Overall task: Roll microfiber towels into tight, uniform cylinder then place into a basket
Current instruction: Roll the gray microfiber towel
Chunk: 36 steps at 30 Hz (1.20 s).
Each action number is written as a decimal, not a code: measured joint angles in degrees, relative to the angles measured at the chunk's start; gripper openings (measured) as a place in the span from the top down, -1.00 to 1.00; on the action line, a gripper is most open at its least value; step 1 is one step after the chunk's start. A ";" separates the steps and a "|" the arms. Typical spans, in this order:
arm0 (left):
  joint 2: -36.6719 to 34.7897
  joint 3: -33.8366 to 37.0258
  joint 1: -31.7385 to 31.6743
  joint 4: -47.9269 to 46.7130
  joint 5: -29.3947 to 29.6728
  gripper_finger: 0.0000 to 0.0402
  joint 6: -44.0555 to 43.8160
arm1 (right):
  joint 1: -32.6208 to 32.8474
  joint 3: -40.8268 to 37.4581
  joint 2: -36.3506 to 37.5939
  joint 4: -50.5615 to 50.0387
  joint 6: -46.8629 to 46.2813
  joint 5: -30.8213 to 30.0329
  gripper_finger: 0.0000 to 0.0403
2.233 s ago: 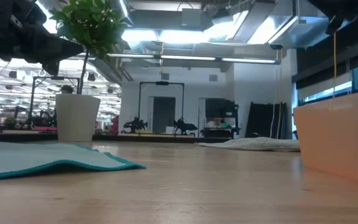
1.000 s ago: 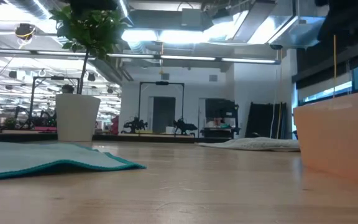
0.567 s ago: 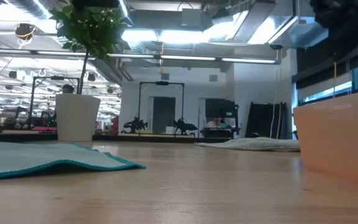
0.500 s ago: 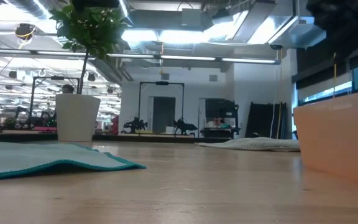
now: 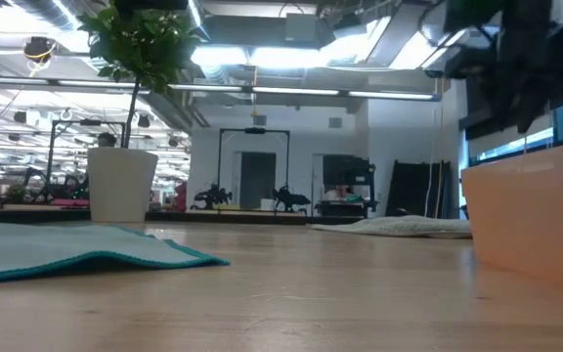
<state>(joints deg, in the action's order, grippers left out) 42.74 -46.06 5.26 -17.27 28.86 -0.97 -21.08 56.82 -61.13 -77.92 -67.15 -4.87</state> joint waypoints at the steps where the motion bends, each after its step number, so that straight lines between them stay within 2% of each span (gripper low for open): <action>1: 0.00 0.00 0.00 0.14 0.00 1.00 0.00 | -1.40 0.00 -1.10 0.18 1.31 0.08 0.29; 11: 0.00 0.00 0.04 0.21 -0.02 1.00 -0.42 | -13.01 -0.02 -13.97 3.61 14.88 3.78 0.29; 21: 0.00 0.00 0.02 0.19 -0.02 1.00 -0.39 | -17.21 -0.09 -26.40 4.85 23.21 5.04 0.29; 26: 0.00 0.00 0.01 0.19 -0.02 1.00 -0.39 | -18.49 -0.73 -29.83 5.50 25.31 4.71 0.29; 31: 0.00 0.00 0.00 0.19 0.00 1.00 -0.37 | -20.17 -7.46 -30.47 10.51 26.03 4.94 0.29; 36: 0.00 0.00 0.00 0.19 0.00 1.00 -0.37 | -21.20 -10.20 -30.47 16.55 27.35 9.73 0.29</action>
<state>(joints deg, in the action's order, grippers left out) 42.74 -46.06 5.26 -17.08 28.86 -1.34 -42.28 46.62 -91.60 -61.37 -39.79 4.86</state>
